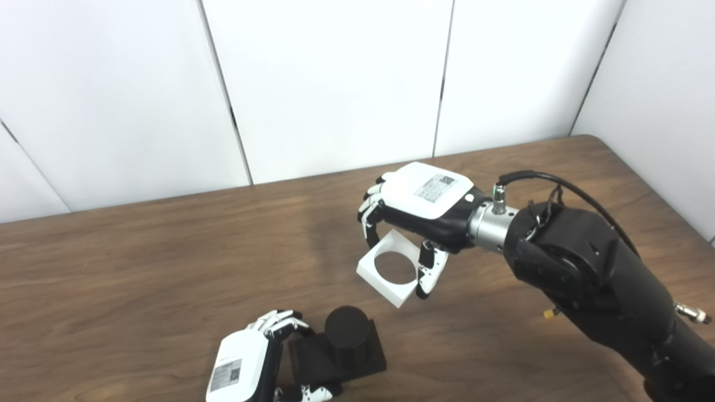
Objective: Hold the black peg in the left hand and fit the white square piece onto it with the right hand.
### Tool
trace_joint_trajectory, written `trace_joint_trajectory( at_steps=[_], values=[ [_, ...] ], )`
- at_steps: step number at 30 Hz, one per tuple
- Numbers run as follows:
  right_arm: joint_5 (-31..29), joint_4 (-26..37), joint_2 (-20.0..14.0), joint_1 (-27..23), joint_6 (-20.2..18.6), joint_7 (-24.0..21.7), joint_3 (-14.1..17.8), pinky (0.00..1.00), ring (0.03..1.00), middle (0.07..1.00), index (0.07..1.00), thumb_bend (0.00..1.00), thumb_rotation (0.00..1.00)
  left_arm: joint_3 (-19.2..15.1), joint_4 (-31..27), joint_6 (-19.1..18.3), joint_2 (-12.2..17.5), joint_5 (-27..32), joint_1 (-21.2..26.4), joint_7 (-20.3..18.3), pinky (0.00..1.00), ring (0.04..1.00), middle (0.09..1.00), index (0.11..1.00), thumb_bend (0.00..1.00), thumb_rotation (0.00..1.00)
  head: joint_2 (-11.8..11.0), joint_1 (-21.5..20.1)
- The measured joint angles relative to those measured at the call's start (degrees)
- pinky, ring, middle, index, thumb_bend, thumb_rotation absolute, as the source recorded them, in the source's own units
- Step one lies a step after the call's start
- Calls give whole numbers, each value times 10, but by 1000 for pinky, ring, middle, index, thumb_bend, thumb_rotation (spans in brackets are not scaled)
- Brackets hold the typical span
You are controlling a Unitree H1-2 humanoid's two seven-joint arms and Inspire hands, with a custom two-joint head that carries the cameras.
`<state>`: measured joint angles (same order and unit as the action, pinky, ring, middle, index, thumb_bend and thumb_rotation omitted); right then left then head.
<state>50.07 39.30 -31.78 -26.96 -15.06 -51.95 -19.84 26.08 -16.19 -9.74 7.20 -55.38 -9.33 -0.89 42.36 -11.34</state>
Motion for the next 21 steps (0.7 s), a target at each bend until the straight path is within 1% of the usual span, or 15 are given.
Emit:
trace_joint_trajectory(
  at_steps=[4,6,8,9,12,21],
  values=[
    [0,27,22,-1,0,-35,-1,917,873,791,483,526,139,6,-3,-9,0,-6,1,-2,766,844,792,489,512,44,11,11],
    [0,35,33,-3,1,-47,-2,899,871,793,483,526,139,9,-4,-13,0,-9,2,-4,775,845,792,489,513,44,21,18],
    [0,42,38,-5,2,-59,-1,894,870,793,483,525,139,11,-5,-16,-2,-11,3,-6,776,845,791,489,513,44,21,19],
    [-2,47,39,-6,2,-63,-1,893,869,793,483,525,139,12,-7,-19,-3,-13,3,-9,778,846,792,489,513,45,28,24],
    [-5,51,47,-11,4,-71,2,893,871,794,483,526,139,16,-12,-32,-5,-21,4,-19,775,846,794,489,512,47,38,35],
    [-10,53,65,-15,4,-102,1,914,882,799,484,526,141,24,-23,-53,-10,-47,8,-42,778,843,786,490,511,47,47,40]
  ],
)
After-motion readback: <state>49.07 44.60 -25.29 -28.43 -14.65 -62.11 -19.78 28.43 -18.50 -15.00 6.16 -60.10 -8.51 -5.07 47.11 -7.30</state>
